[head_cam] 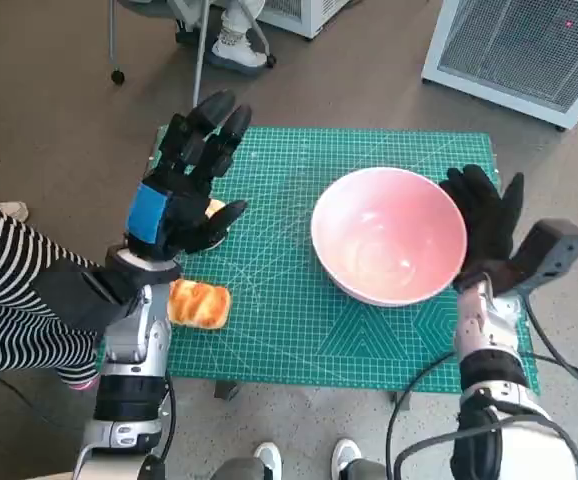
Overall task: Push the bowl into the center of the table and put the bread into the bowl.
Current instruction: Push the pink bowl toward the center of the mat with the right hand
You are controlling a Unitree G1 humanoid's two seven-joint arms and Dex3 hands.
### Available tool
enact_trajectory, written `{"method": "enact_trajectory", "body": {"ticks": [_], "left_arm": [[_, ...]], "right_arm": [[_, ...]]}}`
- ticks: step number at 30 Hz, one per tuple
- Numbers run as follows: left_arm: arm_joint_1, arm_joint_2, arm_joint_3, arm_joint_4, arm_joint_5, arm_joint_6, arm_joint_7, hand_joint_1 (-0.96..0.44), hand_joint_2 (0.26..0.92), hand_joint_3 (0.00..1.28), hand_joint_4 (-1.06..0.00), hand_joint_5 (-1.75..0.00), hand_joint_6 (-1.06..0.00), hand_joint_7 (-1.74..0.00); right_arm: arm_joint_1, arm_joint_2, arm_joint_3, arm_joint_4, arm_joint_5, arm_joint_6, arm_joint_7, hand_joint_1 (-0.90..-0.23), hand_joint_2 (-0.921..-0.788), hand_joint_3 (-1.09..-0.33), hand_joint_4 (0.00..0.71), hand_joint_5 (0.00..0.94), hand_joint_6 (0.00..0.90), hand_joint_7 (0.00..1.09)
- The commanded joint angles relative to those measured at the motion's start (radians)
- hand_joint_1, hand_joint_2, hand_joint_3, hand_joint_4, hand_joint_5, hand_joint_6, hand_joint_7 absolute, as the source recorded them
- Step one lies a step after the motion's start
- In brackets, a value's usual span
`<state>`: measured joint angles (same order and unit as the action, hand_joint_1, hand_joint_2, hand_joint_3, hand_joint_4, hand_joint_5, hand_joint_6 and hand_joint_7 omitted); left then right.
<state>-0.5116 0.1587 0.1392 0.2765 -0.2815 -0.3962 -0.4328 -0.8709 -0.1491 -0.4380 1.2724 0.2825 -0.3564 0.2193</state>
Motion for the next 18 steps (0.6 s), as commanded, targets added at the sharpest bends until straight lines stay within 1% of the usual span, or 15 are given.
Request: {"method": "enact_trajectory", "body": {"ticks": [1, 3, 7, 10, 14, 18], "left_arm": [[0.022, 0.010, 0.011, -0.027, -0.011, -0.013, -0.004, -0.63, 0.921, 0.23, -0.19, 0.00, -0.06, -0.44], [0.026, 0.011, 0.013, -0.030, -0.011, -0.014, -0.002, -0.63, 0.921, 0.23, -0.19, 0.00, -0.07, -0.42], [0.034, 0.012, 0.016, -0.037, -0.015, -0.012, -0.002, -0.63, 0.921, 0.23, -0.19, 0.00, -0.09, -0.38], [0.039, 0.011, 0.017, -0.043, -0.016, -0.009, -0.001, -0.63, 0.921, 0.23, -0.19, 0.00, -0.09, -0.37], [0.043, 0.011, 0.019, -0.045, -0.015, -0.007, 0.000, -0.63, 0.921, 0.23, -0.19, 0.00, -0.09, -0.36], [0.046, 0.012, 0.020, -0.047, -0.012, -0.009, 0.000, -0.63, 0.921, 0.24, -0.19, 0.00, -0.10, -0.35]], "right_arm": [[-0.016, 0.039, -0.031, 0.022, 0.036, 0.033, 0.002, -0.652, -0.921, -0.829, 0.141, 0.013, 0.102, 0.33], [-0.028, 0.055, -0.047, 0.023, 0.053, 0.039, 0.001, -0.654, -0.921, -0.823, 0.142, 0.012, 0.104, 0.33], [-0.047, 0.075, -0.076, 0.027, 0.083, 0.054, 0.004, -0.657, -0.921, -0.812, 0.132, 0.005, 0.090, 0.32], [-0.059, 0.088, -0.091, 0.030, 0.099, 0.063, 0.002, -0.660, -0.921, -0.806, 0.125, 0.001, 0.085, 0.31], [-0.078, 0.107, -0.108, 0.035, 0.111, 0.075, -0.011, -0.661, -0.921, -0.799, 0.123, 0.002, 0.094, 0.31], [-0.091, 0.119, -0.114, 0.038, 0.115, 0.085, -0.021, -0.655, -0.921, -0.799, 0.128, 0.005, 0.115, 0.32]]}}
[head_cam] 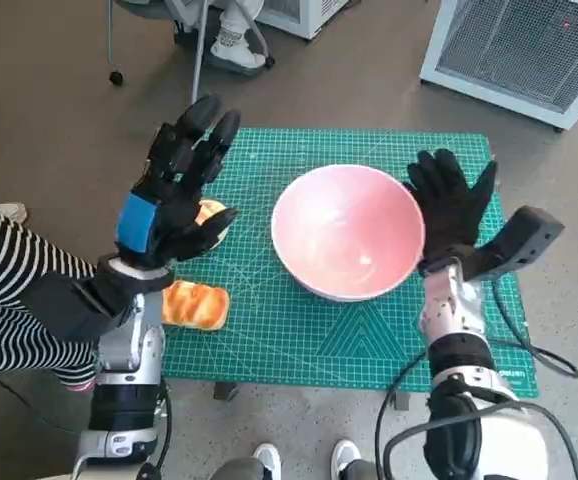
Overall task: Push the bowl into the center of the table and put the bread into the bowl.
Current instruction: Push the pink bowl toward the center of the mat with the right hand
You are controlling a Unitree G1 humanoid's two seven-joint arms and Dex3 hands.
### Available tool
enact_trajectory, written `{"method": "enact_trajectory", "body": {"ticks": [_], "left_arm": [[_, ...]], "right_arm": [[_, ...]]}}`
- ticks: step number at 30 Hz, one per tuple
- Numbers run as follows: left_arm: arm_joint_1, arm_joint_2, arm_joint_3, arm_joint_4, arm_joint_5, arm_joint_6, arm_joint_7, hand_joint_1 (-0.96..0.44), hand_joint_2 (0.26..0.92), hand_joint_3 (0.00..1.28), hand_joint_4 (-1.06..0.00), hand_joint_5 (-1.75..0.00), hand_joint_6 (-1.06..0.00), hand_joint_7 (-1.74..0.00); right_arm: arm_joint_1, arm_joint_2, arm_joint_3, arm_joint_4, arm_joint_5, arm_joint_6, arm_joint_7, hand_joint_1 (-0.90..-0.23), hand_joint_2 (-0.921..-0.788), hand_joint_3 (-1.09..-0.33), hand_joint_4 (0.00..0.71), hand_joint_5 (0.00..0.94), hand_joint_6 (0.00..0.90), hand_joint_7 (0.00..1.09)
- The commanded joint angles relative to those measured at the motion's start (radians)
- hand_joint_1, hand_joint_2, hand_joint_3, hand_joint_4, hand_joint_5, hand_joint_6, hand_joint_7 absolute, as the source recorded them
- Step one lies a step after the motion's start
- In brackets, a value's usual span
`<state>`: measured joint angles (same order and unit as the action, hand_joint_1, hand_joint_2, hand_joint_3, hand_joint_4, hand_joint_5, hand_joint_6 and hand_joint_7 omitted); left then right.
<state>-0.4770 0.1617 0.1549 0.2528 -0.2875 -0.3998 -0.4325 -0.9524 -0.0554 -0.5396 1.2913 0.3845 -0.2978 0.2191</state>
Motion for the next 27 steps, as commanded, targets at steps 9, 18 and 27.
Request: {"method": "enact_trajectory", "body": {"ticks": [9, 18, 27], "left_arm": [[0.012, 0.006, 0.002, -0.020, -0.001, -0.007, 0.004, -0.63, 0.921, 0.24, -0.19, 0.00, -0.10, -0.34], [0.010, -0.001, -0.001, -0.010, 0.003, -0.010, 0.007, -0.63, 0.921, 0.24, -0.19, 0.00, -0.11, -0.33], [-0.019, -0.012, -0.012, 0.019, 0.015, -0.010, 0.017, -0.62, 0.921, 0.25, -0.19, 0.00, -0.11, -0.32]], "right_arm": [[-0.016, 0.024, -0.010, 0.017, 0.008, 0.041, -0.025, -0.619, -0.921, -0.834, 0.135, 0.005, 0.129, 0.32], [-0.007, -0.014, 0.030, -0.005, -0.032, 0.000, -0.007, -0.617, -0.921, -0.843, 0.139, 0.005, 0.120, 0.31], [0.012, -0.064, 0.142, -0.085, -0.136, -0.158, 0.043, -0.641, -0.921, -0.833, 0.130, 0.001, 0.095, 0.30]]}}
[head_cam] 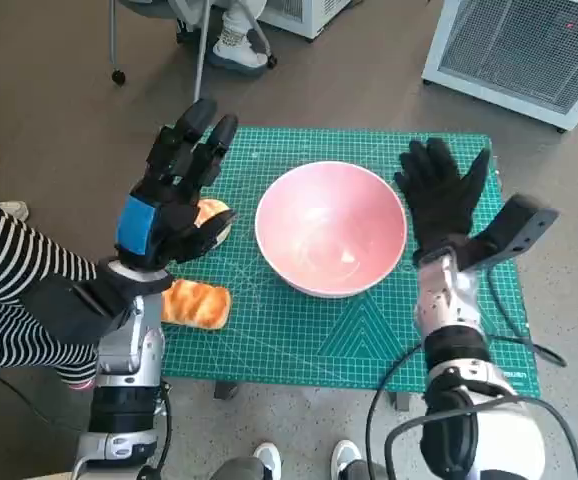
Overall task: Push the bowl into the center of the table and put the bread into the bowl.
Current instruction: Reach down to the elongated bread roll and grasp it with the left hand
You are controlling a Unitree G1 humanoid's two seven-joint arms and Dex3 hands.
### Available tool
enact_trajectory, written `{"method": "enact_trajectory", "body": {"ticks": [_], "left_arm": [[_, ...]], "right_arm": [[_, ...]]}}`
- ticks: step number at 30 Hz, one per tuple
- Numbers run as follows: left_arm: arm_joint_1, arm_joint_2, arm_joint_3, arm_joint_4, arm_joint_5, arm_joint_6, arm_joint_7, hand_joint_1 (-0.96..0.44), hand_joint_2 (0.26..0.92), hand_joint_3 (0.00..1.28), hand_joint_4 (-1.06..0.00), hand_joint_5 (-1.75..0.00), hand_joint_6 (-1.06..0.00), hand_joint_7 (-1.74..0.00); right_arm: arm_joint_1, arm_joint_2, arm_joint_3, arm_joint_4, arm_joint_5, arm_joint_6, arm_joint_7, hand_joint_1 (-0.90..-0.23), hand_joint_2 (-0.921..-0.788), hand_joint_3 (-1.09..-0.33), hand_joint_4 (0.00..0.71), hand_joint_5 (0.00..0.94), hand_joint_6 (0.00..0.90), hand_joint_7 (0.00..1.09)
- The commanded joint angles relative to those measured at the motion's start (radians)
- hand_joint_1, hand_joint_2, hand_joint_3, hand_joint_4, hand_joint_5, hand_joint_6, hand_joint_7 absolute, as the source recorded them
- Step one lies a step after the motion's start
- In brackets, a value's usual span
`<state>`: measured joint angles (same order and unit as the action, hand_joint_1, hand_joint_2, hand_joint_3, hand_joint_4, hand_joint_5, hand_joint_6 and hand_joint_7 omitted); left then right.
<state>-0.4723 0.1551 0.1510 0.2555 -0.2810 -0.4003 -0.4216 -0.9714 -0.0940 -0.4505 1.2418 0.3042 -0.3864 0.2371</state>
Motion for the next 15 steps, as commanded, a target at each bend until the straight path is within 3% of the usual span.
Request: {"method": "enact_trajectory", "body": {"ticks": [1, 5, 12, 15], "left_arm": [[-0.027, -0.008, -0.010, 0.018, 0.010, -0.008, 0.008, -0.62, 0.921, 0.25, -0.19, 0.00, -0.11, -0.32], [-0.044, -0.019, -0.022, 0.017, 0.015, 0.002, 0.018, -0.62, 0.921, 0.25, -0.19, 0.00, -0.11, -0.32], [-0.071, -0.028, -0.042, -0.005, 0.017, 0.026, 0.037, -0.63, 0.921, 0.26, -0.19, 0.00, -0.11, -0.33], [-0.082, -0.032, -0.051, -0.016, 0.018, 0.035, 0.042, -0.63, 0.921, 0.26, -0.20, 0.00, -0.06, -0.44]], "right_arm": [[0.035, -0.031, 0.067, -0.051, -0.068, -0.093, 0.032, -0.640, -0.921, -0.832, 0.130, 0.002, 0.097, 0.31], [0.065, -0.055, 0.118, -0.140, -0.105, -0.195, 0.076, -0.642, -0.921, -0.815, 0.140, 0.006, 0.119, 0.32], [0.143, -0.066, 0.179, -0.322, -0.121, -0.316, 0.139, -0.666, -0.921, -0.757, 0.160, 0.013, 0.164, 0.37], [0.179, -0.068, 0.203, -0.399, -0.122, -0.336, 0.156, -0.700, -0.921, -0.730, 0.169, 0.015, 0.172, 0.38]]}}
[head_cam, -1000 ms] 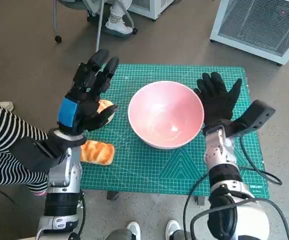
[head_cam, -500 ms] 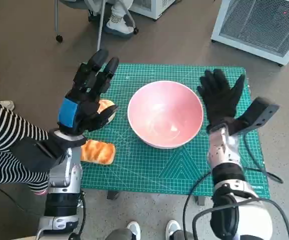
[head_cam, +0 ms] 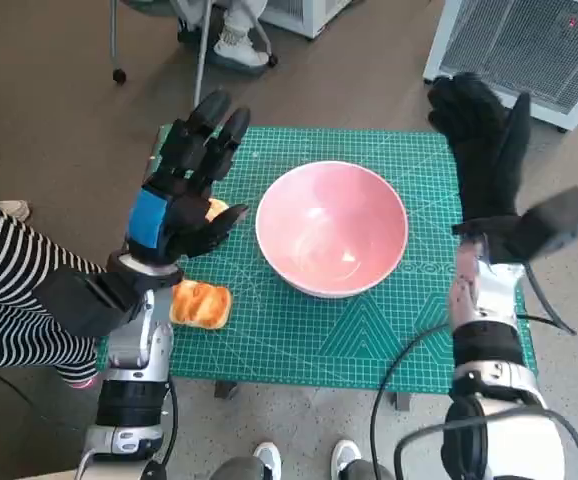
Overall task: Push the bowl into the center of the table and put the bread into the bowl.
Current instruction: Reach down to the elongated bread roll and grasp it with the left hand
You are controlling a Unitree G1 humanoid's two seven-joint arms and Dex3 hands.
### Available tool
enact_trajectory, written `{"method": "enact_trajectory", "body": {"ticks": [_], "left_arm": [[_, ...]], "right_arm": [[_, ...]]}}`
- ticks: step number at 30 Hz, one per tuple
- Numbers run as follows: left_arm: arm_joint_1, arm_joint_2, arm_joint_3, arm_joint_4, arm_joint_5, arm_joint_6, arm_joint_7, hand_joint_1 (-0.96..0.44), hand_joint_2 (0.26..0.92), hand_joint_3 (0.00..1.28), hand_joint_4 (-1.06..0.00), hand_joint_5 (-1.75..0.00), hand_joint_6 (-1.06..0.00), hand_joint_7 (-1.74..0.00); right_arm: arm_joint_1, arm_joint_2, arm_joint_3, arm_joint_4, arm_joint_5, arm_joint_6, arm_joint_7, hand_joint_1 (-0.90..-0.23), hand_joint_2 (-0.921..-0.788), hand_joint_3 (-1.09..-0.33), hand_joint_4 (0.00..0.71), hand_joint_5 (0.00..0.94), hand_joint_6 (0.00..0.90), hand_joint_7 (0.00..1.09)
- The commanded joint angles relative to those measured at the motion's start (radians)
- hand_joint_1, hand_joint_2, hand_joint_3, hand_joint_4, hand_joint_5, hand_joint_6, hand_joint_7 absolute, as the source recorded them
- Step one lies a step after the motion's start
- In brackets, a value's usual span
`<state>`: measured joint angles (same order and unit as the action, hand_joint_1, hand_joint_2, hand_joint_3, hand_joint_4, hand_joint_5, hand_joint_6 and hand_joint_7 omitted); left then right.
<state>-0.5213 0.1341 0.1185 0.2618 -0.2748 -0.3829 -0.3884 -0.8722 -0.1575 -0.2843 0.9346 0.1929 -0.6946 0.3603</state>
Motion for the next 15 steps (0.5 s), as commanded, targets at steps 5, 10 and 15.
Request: {"method": "enact_trajectory", "body": {"ticks": [5, 10, 15], "left_arm": [[-0.060, -0.017, -0.036, -0.039, 0.005, 0.029, 0.000, -0.62, 0.921, 0.26, -0.20, 0.00, -0.01, -0.56], [-0.086, -0.013, -0.043, -0.036, 0.000, 0.031, -0.018, -0.61, 0.921, 0.27, -0.20, 0.00, 0.00, -0.61], [-0.107, -0.009, -0.046, -0.032, -0.003, 0.030, -0.039, -0.60, 0.921, 0.27, -0.19, 0.00, 0.00, -0.63]], "right_arm": [[0.152, -0.018, 0.081, -0.251, -0.003, -0.004, 0.064, -0.768, -0.921, -0.713, 0.179, 0.016, 0.156, 0.40], [0.201, -0.028, 0.102, -0.358, 0.011, 0.044, 0.077, -0.790, -0.921, -0.711, 0.185, 0.008, 0.108, 0.49], [0.234, -0.029, 0.118, -0.436, 0.014, 0.082, 0.072, -0.791, -0.921, -0.714, 0.195, 0.010, 0.091, 0.52]]}}
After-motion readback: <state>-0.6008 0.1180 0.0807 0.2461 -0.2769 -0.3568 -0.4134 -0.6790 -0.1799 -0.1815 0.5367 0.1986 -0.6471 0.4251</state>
